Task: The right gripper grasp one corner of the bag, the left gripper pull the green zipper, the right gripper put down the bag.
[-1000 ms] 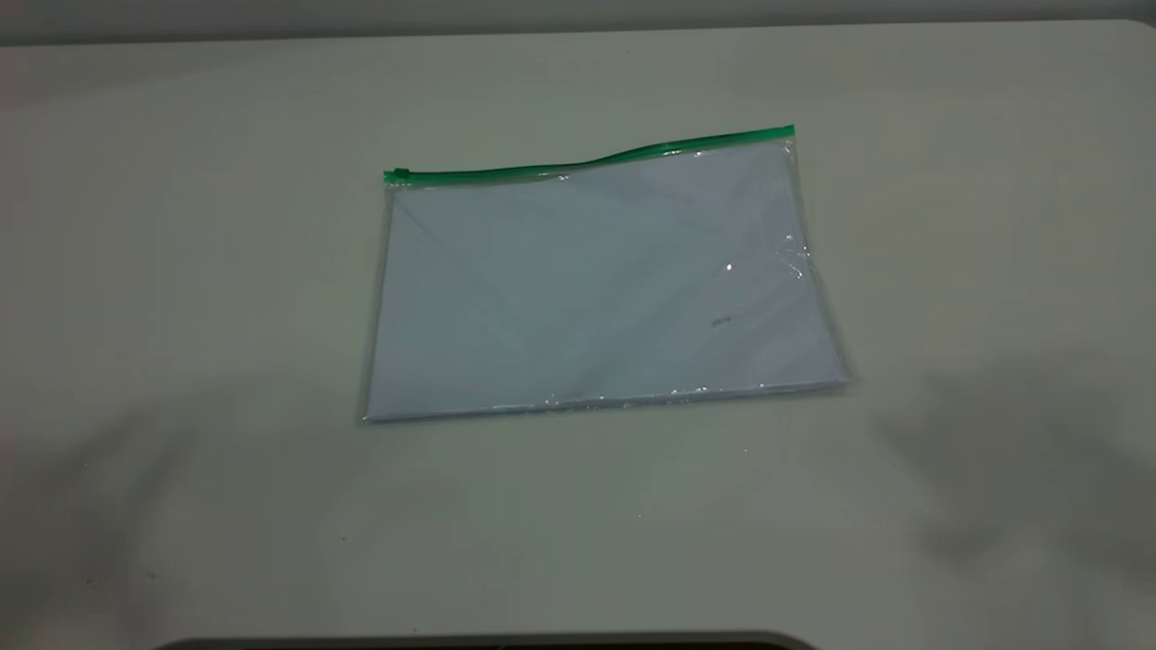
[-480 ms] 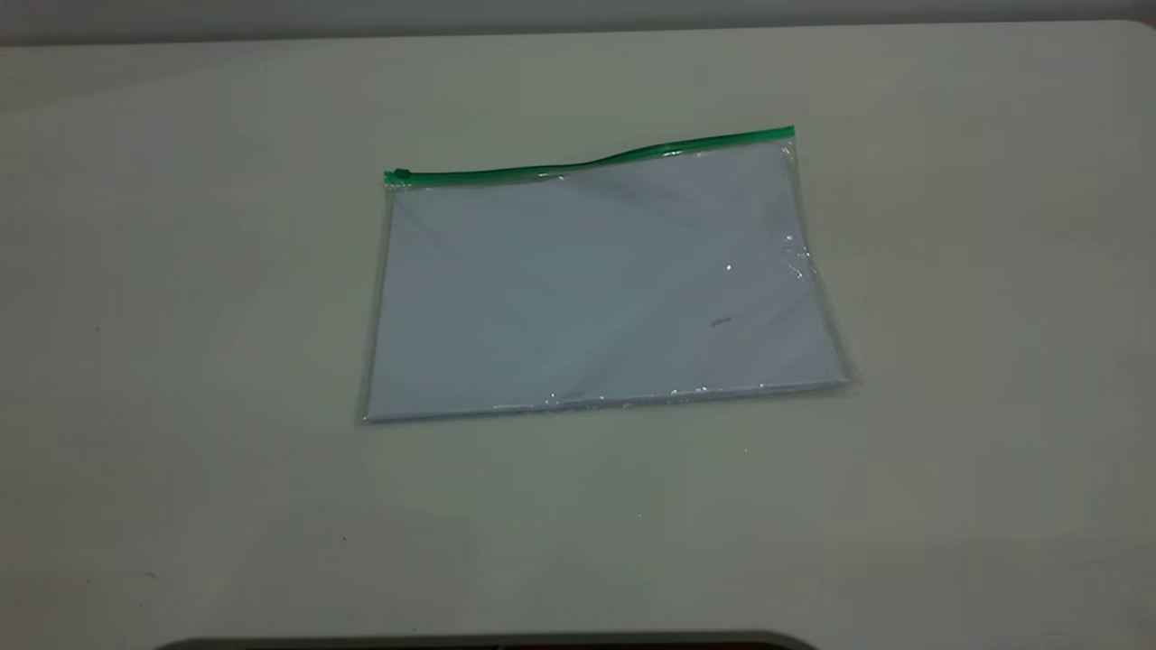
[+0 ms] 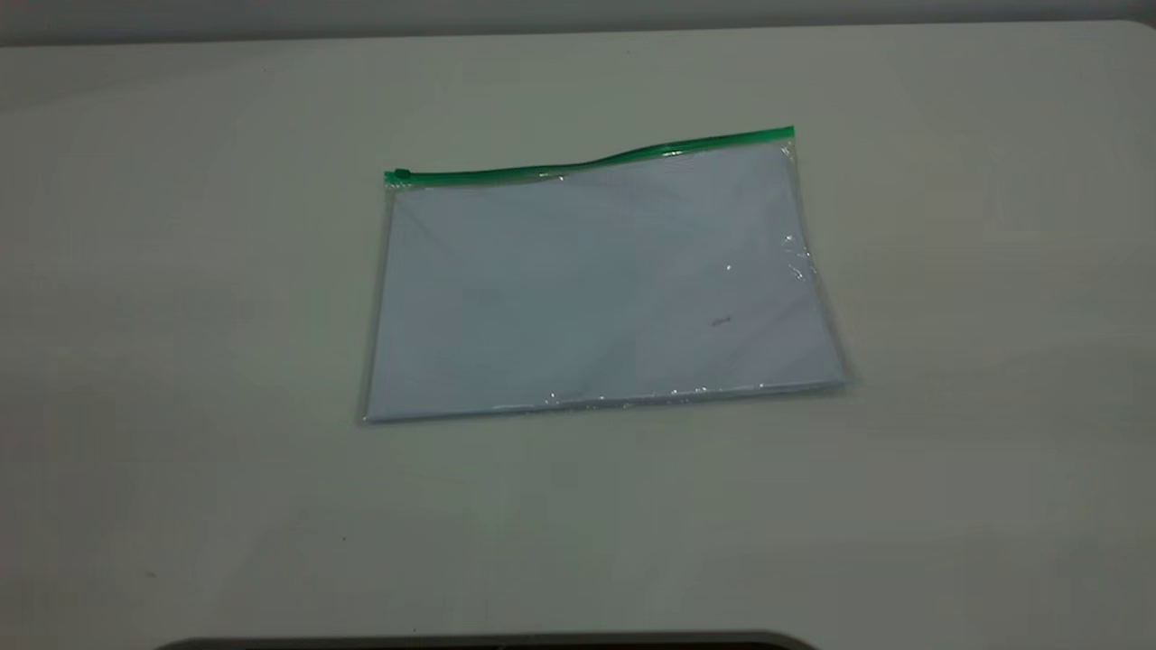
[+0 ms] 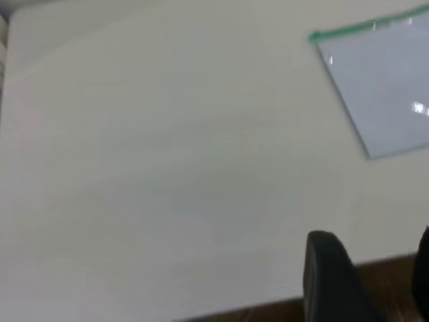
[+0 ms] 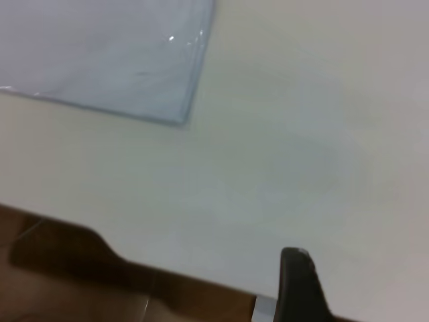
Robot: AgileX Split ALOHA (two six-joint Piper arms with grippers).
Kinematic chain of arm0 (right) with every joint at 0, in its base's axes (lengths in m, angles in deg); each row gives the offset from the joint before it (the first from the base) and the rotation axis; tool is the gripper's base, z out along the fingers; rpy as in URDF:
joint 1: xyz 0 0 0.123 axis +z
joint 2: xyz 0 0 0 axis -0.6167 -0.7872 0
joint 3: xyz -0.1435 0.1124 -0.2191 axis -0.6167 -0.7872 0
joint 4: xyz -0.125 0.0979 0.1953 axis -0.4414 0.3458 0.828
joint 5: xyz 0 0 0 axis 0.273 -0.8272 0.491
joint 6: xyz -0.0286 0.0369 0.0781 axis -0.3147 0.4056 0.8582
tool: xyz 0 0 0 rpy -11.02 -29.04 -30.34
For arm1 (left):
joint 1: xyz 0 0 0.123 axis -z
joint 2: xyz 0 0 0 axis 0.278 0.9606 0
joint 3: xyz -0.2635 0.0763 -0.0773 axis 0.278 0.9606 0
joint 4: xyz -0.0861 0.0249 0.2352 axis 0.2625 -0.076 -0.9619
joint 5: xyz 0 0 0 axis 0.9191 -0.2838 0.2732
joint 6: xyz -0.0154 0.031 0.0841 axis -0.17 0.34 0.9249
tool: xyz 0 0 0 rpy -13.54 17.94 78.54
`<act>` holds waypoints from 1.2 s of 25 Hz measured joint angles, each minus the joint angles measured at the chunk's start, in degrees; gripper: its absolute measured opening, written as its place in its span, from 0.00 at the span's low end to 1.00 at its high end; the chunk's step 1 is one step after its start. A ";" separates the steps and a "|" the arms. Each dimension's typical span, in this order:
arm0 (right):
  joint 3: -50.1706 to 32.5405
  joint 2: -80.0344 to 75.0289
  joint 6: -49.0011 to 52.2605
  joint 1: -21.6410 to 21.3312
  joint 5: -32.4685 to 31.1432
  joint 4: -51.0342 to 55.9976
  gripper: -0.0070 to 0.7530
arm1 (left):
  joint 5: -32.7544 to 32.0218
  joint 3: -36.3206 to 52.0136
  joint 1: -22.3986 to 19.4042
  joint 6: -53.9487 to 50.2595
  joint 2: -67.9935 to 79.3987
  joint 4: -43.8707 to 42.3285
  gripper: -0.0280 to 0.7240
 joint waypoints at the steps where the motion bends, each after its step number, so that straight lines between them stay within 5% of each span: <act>1: -1.51 1.25 0.02 0.00 0.38 0.00 0.65 | 0.00 1.93 0.00 -0.07 -0.99 -0.06 0.51; 10: -3.62 4.51 0.19 0.00 1.78 -0.04 0.65 | 1.11 8.96 0.00 -0.32 -4.92 0.11 0.51; 27: -3.62 5.07 0.25 -0.07 1.84 -0.04 0.65 | 1.73 9.21 0.00 -0.39 -4.99 0.96 0.51; 30: -3.62 8.26 0.25 -2.91 1.84 0.06 0.65 | 1.78 9.21 -2.85 -0.39 -6.10 1.03 0.51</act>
